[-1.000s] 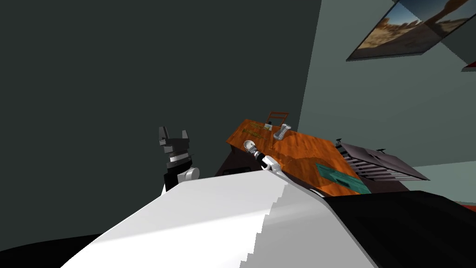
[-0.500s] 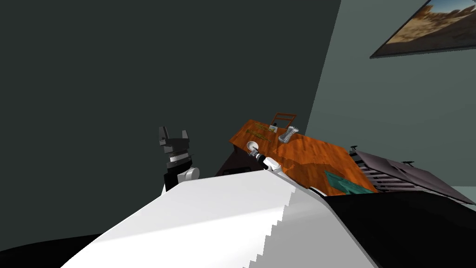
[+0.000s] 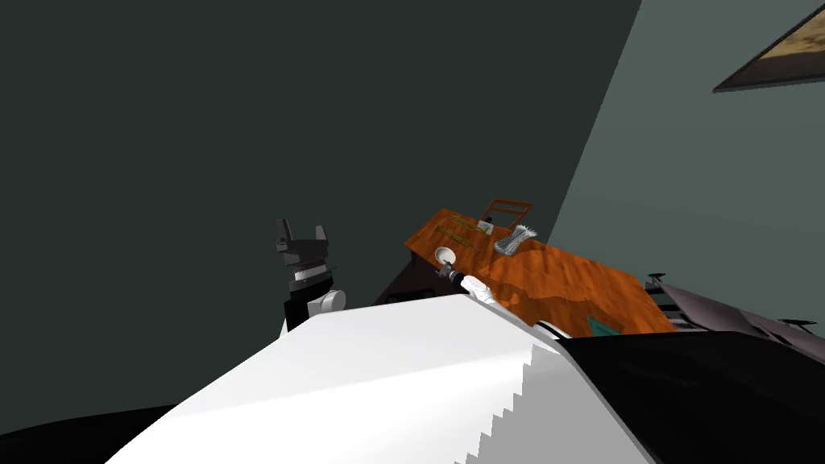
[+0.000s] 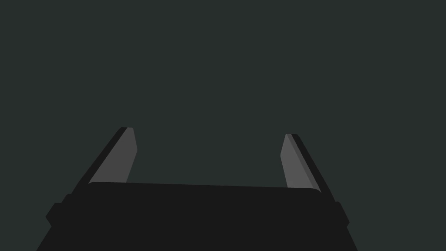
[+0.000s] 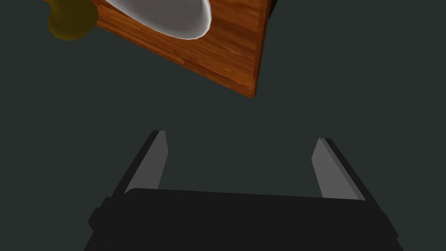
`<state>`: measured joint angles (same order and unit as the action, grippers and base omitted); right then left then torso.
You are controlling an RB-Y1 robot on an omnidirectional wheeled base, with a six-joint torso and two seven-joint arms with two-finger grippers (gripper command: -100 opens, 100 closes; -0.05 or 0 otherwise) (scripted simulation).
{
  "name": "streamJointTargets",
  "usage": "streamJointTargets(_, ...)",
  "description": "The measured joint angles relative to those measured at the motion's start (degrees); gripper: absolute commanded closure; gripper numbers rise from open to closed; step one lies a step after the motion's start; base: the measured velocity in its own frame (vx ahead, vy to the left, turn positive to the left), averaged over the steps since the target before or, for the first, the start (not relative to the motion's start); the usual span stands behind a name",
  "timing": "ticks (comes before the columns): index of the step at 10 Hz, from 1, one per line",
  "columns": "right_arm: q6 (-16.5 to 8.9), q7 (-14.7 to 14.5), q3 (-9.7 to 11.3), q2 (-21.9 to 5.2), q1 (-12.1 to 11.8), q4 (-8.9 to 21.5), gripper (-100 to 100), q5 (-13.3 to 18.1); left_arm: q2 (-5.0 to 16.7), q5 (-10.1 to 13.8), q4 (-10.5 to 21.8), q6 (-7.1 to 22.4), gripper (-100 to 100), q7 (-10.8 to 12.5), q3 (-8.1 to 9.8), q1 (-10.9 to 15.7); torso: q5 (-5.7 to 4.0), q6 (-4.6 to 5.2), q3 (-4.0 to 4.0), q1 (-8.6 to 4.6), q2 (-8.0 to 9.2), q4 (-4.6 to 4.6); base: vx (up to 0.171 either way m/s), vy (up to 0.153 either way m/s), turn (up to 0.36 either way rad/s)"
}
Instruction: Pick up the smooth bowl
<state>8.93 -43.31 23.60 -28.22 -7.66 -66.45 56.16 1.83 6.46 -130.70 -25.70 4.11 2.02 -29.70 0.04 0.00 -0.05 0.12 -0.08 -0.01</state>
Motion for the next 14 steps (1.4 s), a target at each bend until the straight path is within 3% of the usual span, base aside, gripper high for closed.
streamJointTargets(1,-0.8,-0.7,0.6,0.0,0.0,0.9,-100,0.6,0.0,0.0,0.0,0.0,0,0.0,0.01,0.0,0.0,0.05,0.0,-0.03,0.01,0.0,0.037,0.018,0.189)
streamJointTargets(4,-3.8,-1.4,3.9,-3.8,0.2,4.7,-100,2.5,0.0,0.0,0.0,0.0,0,0.0,0.0,0.0,0.01,0.02,-0.09,0.0,-0.16,-0.03,0.063,0.026,0.209)
streamJointTargets(10,-3.9,-6.4,2.8,-3.6,0.3,13.3,-100,5.6,0.0,0.0,0.0,0.0,0,0.0,0.01,0.0,-0.01,0.04,-0.02,-0.07,-0.03,-0.01,0.037,0.007,0.121)
streamJointTargets(12,-5.6,-5.4,5.4,-5.6,-0.1,13.3,-100,5.8,0.0,0.0,0.0,0.0,0,0.0,0.01,0.0,-0.01,0.04,-0.01,-0.07,-0.02,0.0,0.05,0.001,0.174)
streamJointTargets(13,-6.0,-5.9,5.5,-5.7,-0.1,14.9,-100,6.4,0.0,0.0,0.0,0.0,0,0.0,0.01,0.0,-0.01,0.04,-0.05,-0.09,-0.08,-0.01,0.074,-0.015,0.175)
streamJointTargets(14,-5.2,-7.8,3.7,-4.7,0.0,17.6,-100,7.5,0.0,0.0,0.0,0.0,0,0.0,0.01,0.0,-0.02,0.05,-0.08,-0.12,-0.13,-0.03,0.048,-0.019,0.04)
